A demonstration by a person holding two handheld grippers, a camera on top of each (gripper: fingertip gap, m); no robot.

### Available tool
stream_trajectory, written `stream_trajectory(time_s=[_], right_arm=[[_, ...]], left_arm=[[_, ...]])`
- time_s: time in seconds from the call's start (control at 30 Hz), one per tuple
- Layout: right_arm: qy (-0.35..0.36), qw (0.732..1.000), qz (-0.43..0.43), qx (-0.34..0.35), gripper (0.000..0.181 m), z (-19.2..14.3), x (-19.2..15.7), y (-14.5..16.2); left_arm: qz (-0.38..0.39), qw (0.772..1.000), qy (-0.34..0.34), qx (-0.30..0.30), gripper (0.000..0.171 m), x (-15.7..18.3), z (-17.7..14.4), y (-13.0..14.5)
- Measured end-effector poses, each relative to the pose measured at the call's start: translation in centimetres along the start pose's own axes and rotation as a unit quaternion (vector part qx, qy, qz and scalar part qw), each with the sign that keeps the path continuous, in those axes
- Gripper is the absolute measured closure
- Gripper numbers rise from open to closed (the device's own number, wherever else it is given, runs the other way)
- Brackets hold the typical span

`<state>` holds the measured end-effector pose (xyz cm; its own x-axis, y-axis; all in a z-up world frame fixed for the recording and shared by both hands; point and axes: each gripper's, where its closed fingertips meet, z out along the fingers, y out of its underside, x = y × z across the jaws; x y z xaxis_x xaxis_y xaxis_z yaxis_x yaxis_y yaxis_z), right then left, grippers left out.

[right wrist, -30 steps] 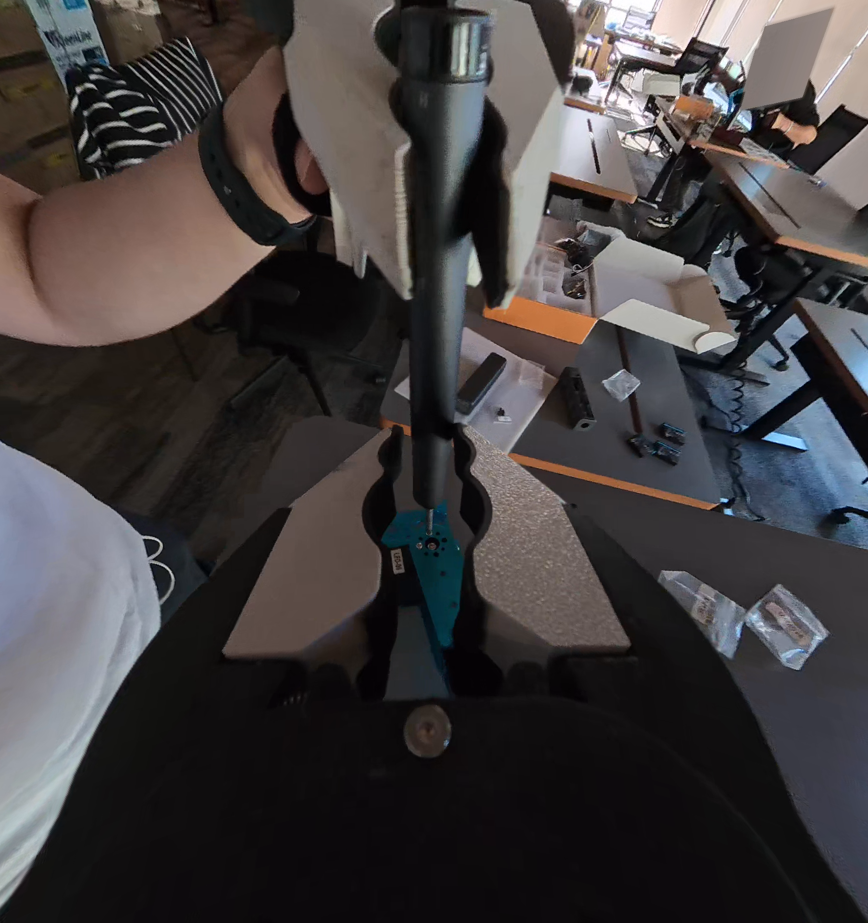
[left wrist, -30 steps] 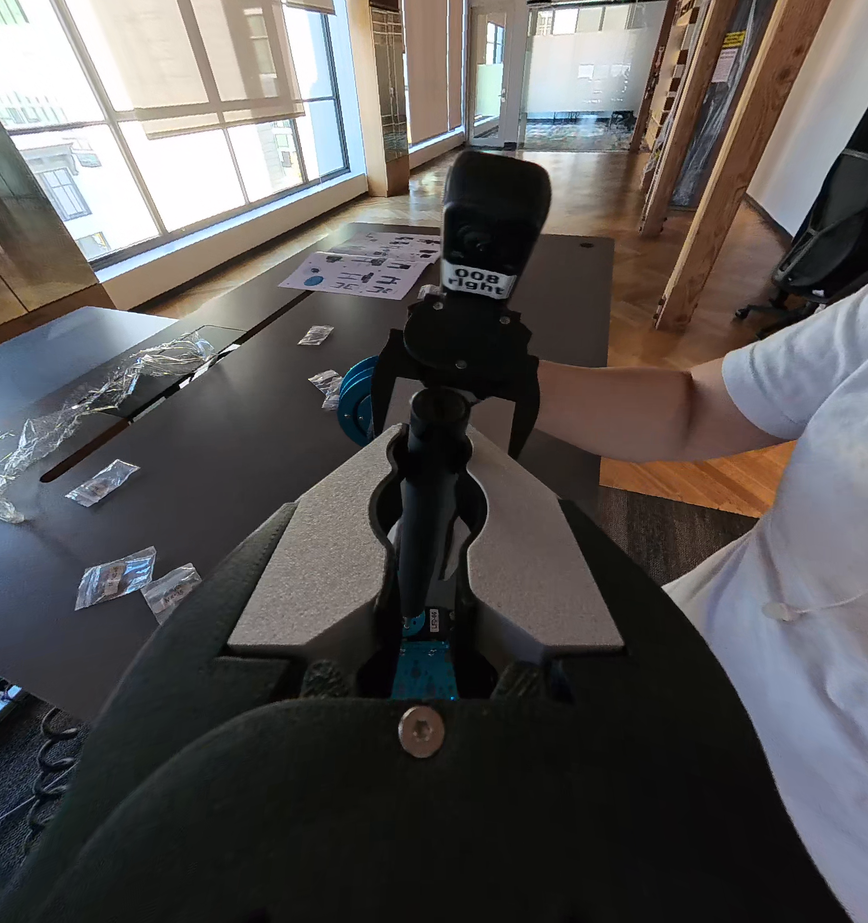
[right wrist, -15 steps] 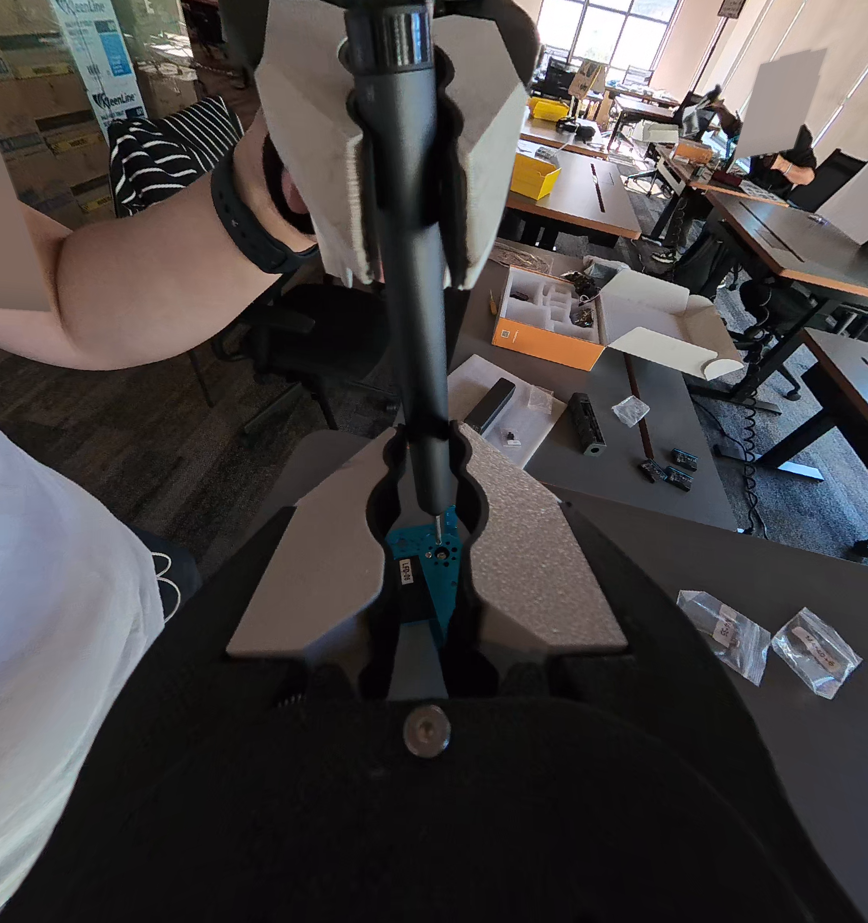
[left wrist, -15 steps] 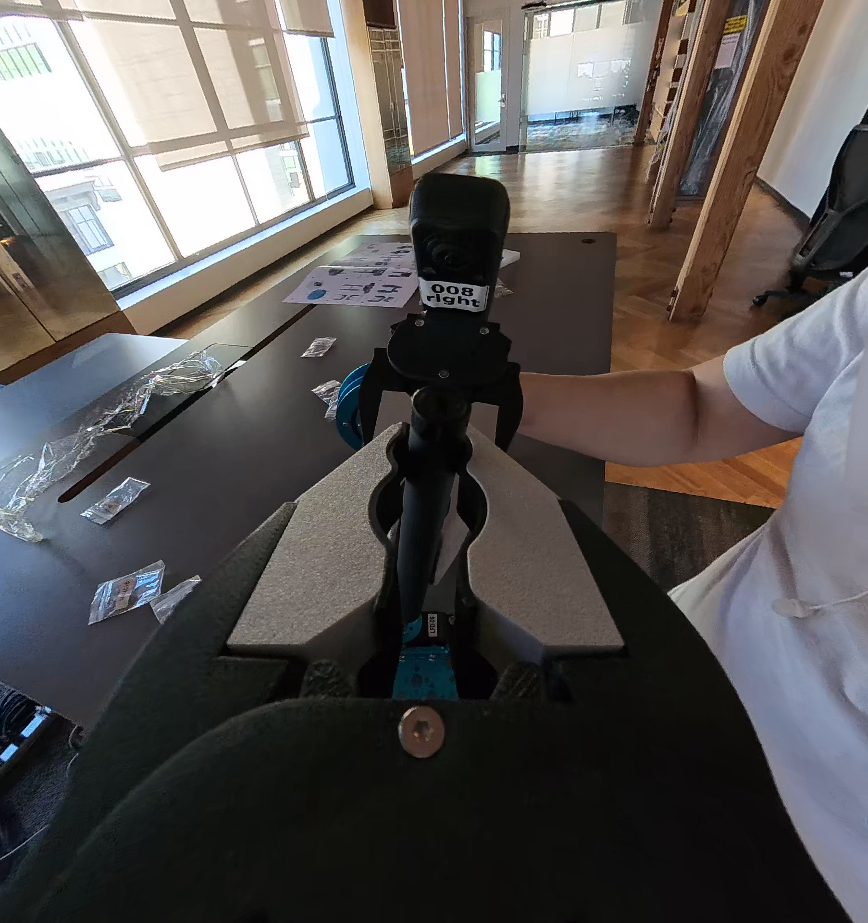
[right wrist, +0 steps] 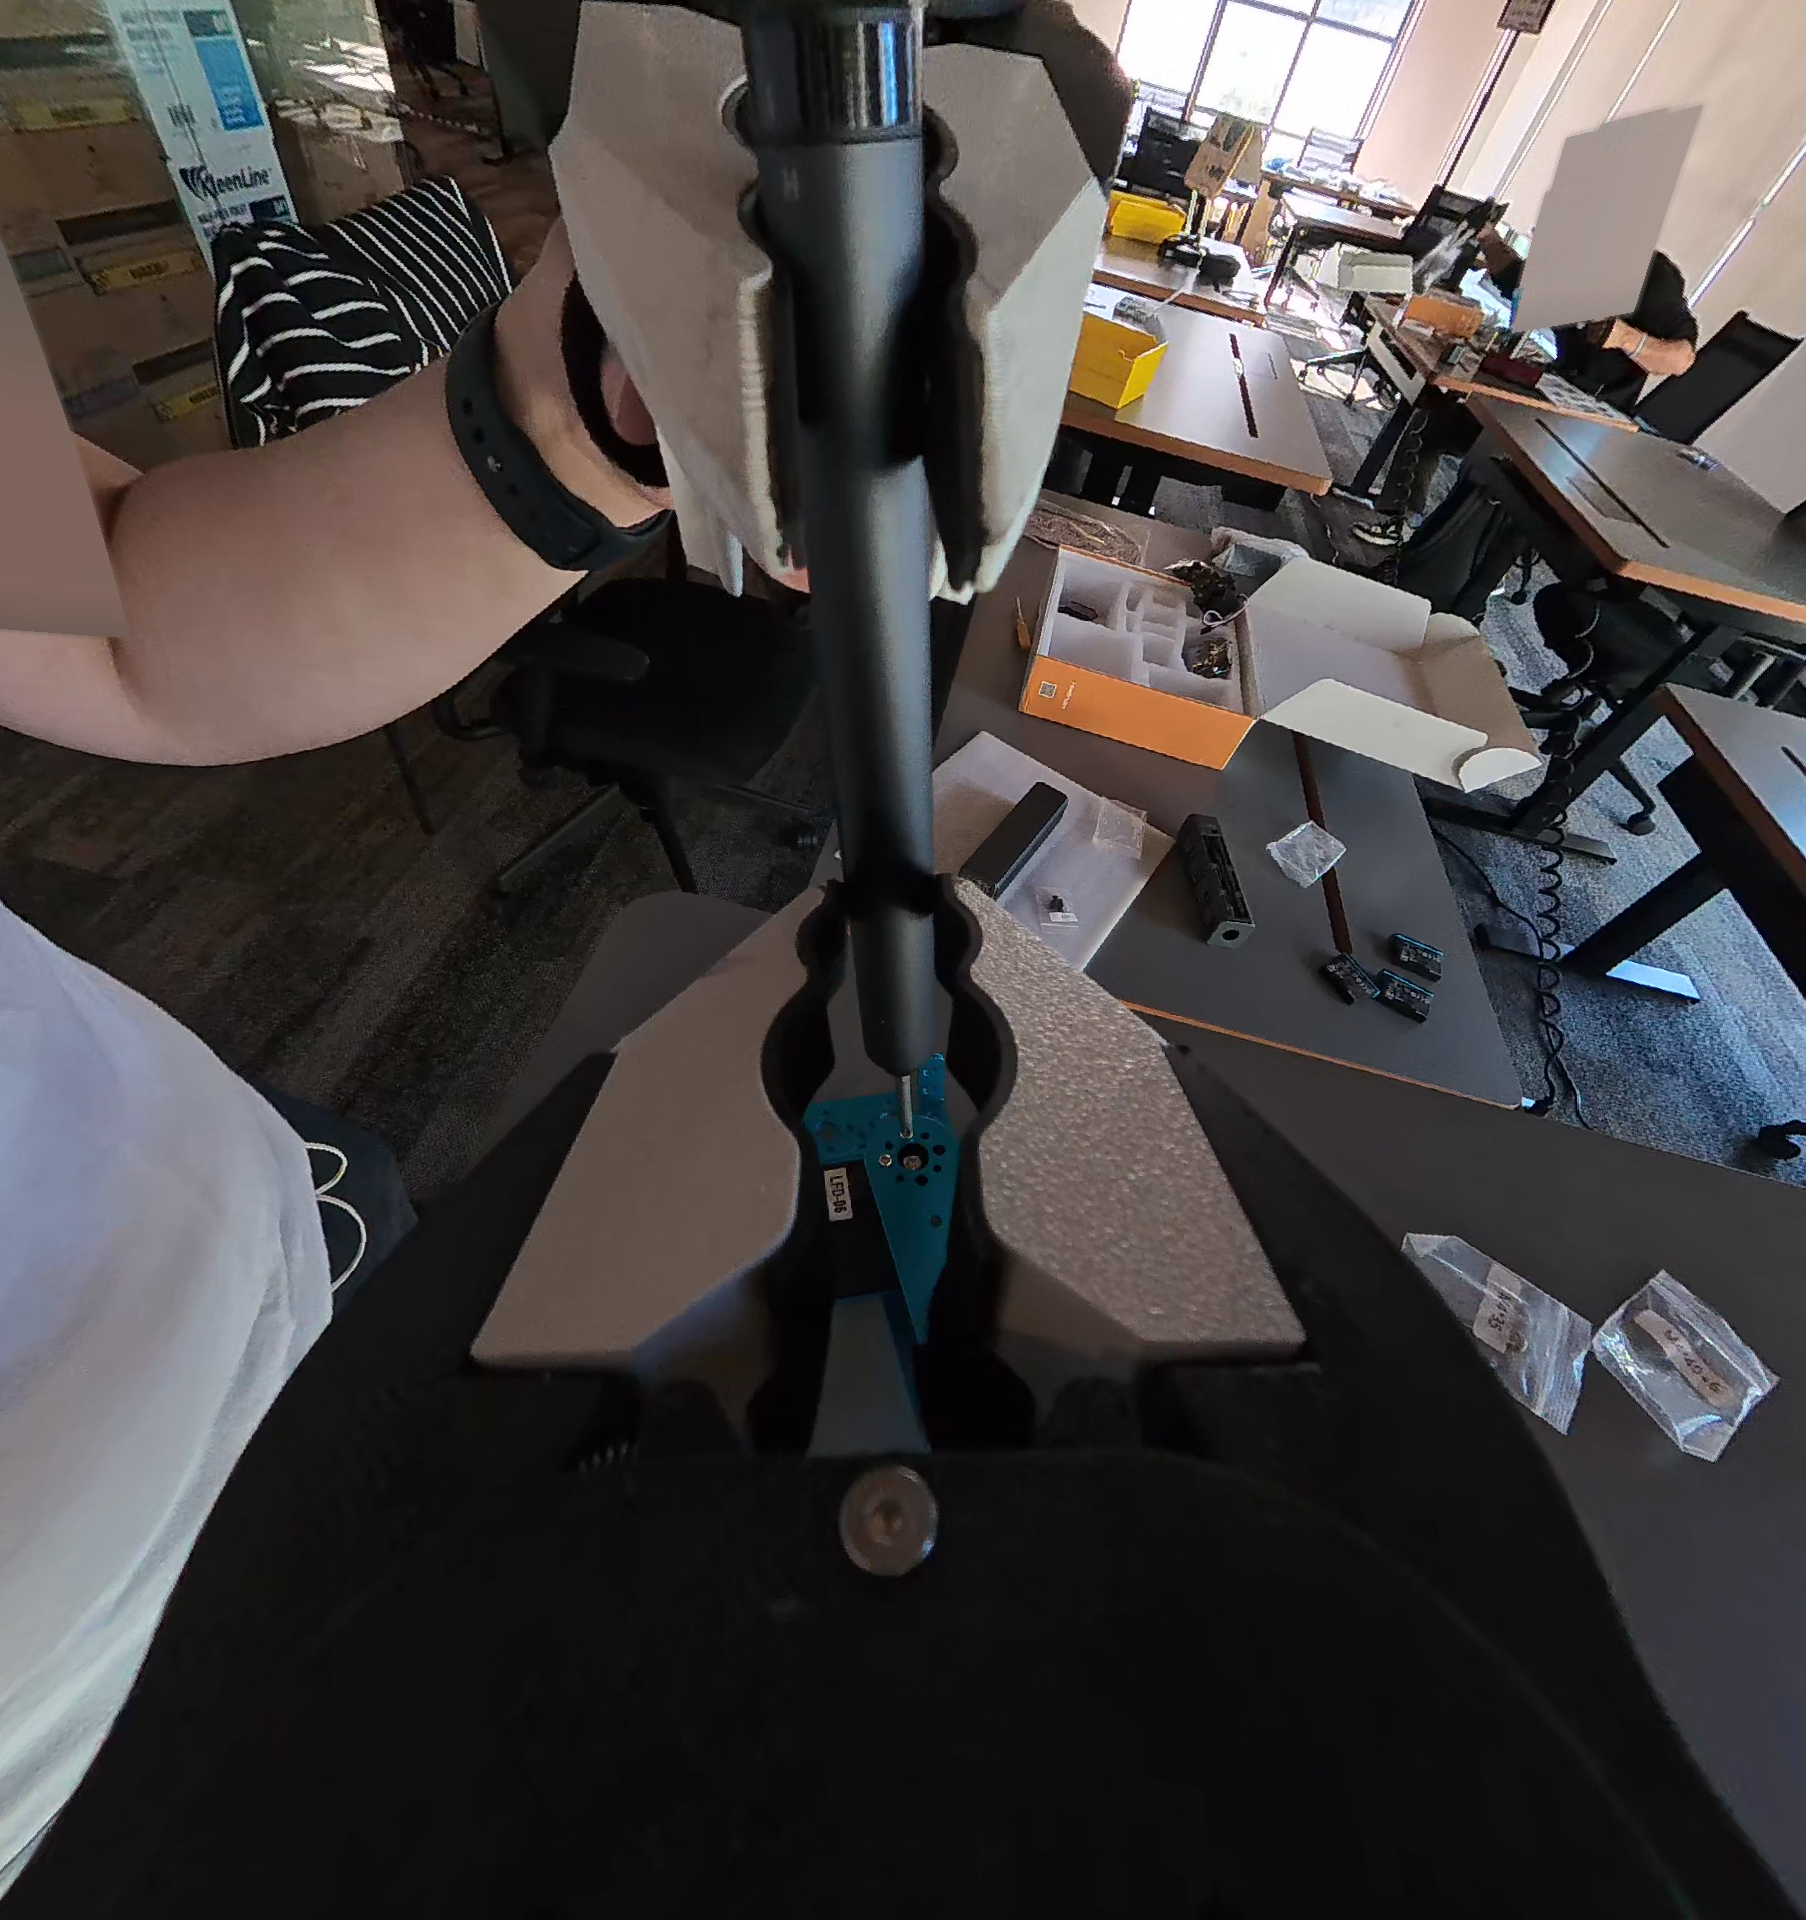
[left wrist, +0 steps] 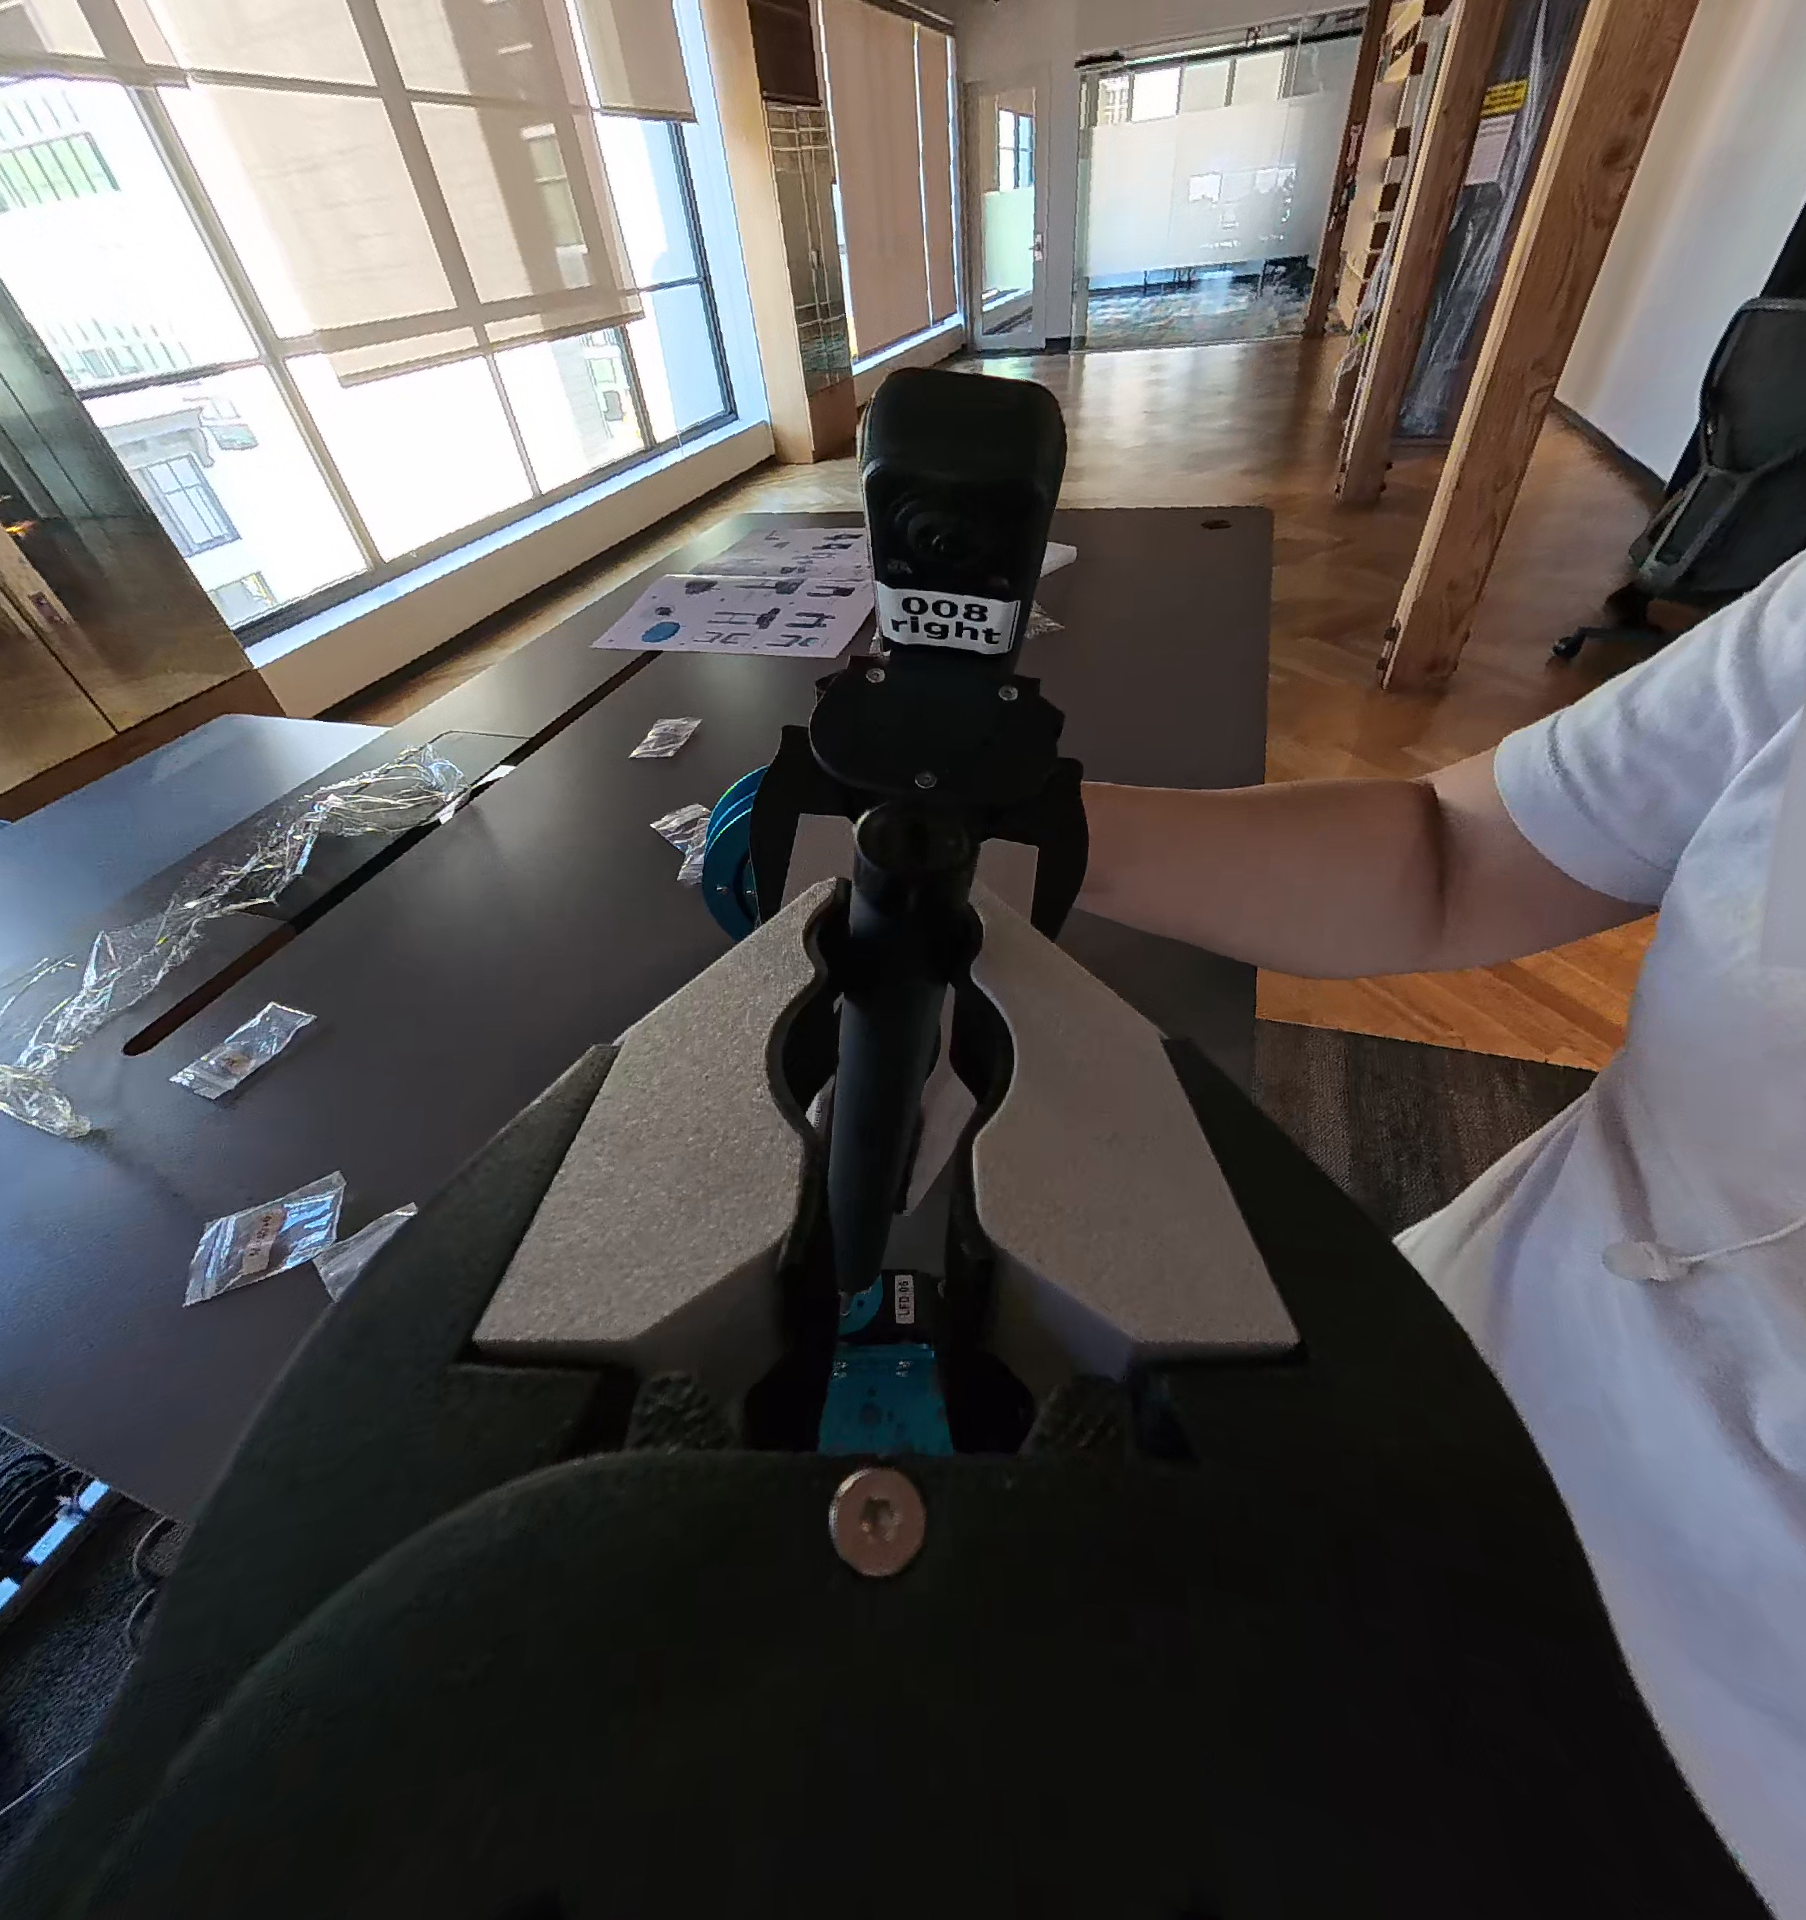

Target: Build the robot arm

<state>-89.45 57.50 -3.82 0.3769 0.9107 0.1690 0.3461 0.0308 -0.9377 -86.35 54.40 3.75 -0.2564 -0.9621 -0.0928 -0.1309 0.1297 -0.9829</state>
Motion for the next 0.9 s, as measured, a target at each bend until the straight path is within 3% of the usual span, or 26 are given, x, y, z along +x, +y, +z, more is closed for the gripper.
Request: stream_trajectory(time_s=[0.9], right_arm=[[-0.022, 1.0, 0.018, 0.012, 0.164, -0.12, -0.2, -0.01]], left_arm=[[0.015, 1.0, 0.005, -0.009, 0.157, 0.62, 0.13, 0.16]])
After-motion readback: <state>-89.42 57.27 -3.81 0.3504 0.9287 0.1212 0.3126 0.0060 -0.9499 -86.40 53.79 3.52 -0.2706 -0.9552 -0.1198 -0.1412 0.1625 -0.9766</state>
